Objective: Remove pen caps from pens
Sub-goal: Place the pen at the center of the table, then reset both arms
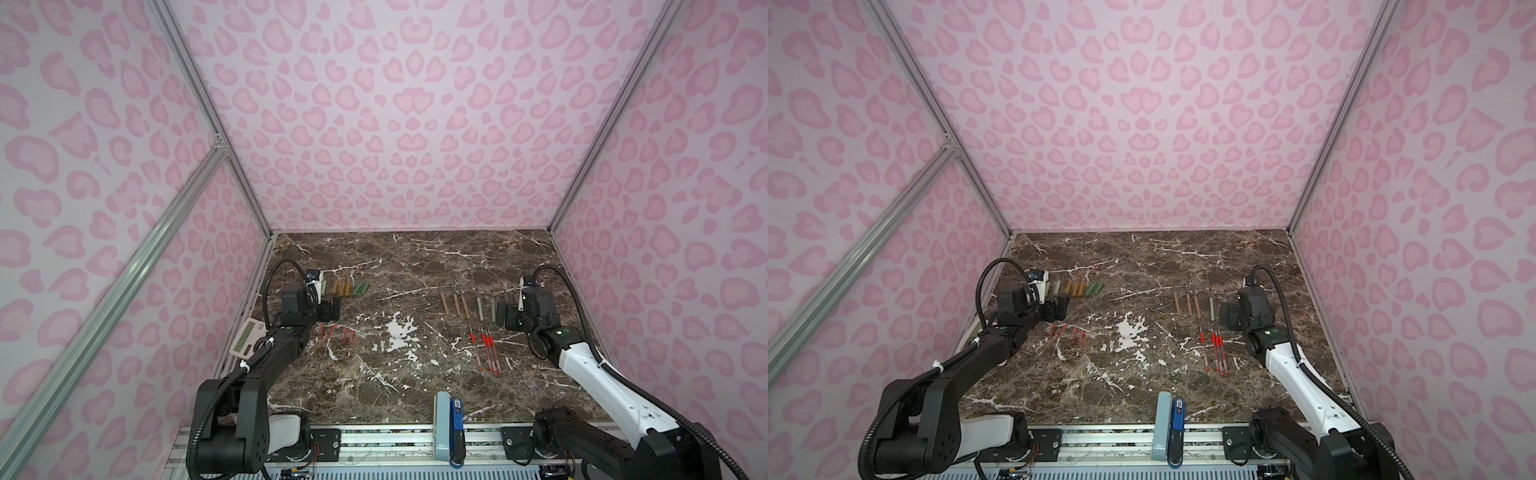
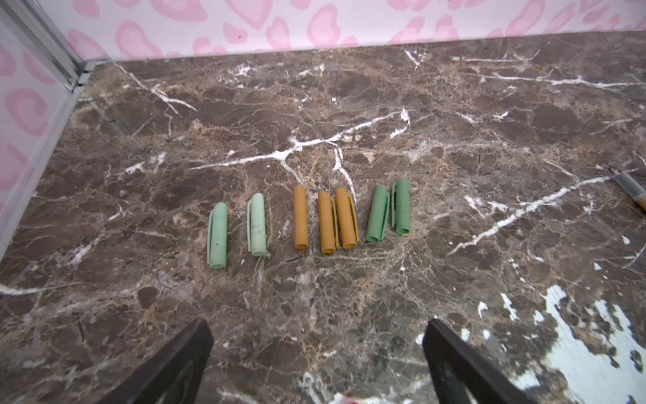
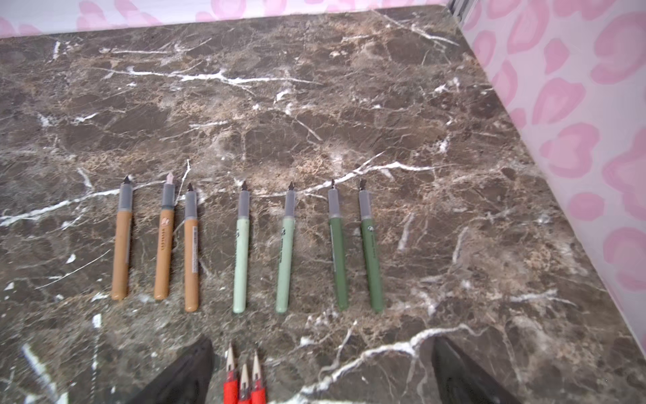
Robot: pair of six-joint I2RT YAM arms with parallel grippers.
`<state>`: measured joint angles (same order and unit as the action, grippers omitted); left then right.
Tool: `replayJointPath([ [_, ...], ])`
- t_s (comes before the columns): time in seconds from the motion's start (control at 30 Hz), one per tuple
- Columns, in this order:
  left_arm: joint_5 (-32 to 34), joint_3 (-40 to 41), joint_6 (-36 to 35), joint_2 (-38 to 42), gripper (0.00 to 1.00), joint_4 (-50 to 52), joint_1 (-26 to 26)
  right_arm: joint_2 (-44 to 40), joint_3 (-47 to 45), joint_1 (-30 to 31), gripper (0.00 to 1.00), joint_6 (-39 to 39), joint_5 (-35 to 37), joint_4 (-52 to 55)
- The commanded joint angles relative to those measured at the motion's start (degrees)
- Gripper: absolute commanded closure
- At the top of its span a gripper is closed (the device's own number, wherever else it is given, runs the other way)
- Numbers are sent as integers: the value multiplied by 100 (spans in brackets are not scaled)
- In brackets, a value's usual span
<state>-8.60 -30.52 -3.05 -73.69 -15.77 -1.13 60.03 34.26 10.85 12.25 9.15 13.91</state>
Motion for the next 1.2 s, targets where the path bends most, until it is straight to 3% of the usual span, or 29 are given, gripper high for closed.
replayJointPath([
  [0.0,151,326,2,47,2,-1606,14,-50,-393,-195,2,-528,335,-1211],
  [0.33,533,1105,-32,-211,2,-3211,-17,657,-1560,-312,1,-1205,688,-4170],
  [0.43,613,1559,-5,-394,2,-4149,-15,897,-1892,-459,1,-1184,582,-5224],
  [0.5,746,1842,54,-657,3,-4946,-18,995,-1832,-533,1,-1172,528,-5333],
  [0.63,1092,1811,236,-1132,2,-5436,-10,1303,-1933,-817,2,-1092,197,-6108],
  [0.77,1465,1209,546,-1125,3,-4260,113,1526,-2013,-921,1,-1019,90,-6627],
  [1.0,1308,1206,578,-1112,2,-4200,198,2990,-2153,-1034,1,-925,36,-8529],
  [1.03,1308,1217,578,-1137,2,-4257,195,2979,-2108,-1034,1,-851,170,-8427],
  [1.1,1308,1206,582,-1116,2,-4189,199,2705,-1619,-1035,1,-742,385,-7129],
  [1.17,1308,1215,578,-1114,2,-4221,192,2921,-1651,-837,1,-890,715,-7369],
])
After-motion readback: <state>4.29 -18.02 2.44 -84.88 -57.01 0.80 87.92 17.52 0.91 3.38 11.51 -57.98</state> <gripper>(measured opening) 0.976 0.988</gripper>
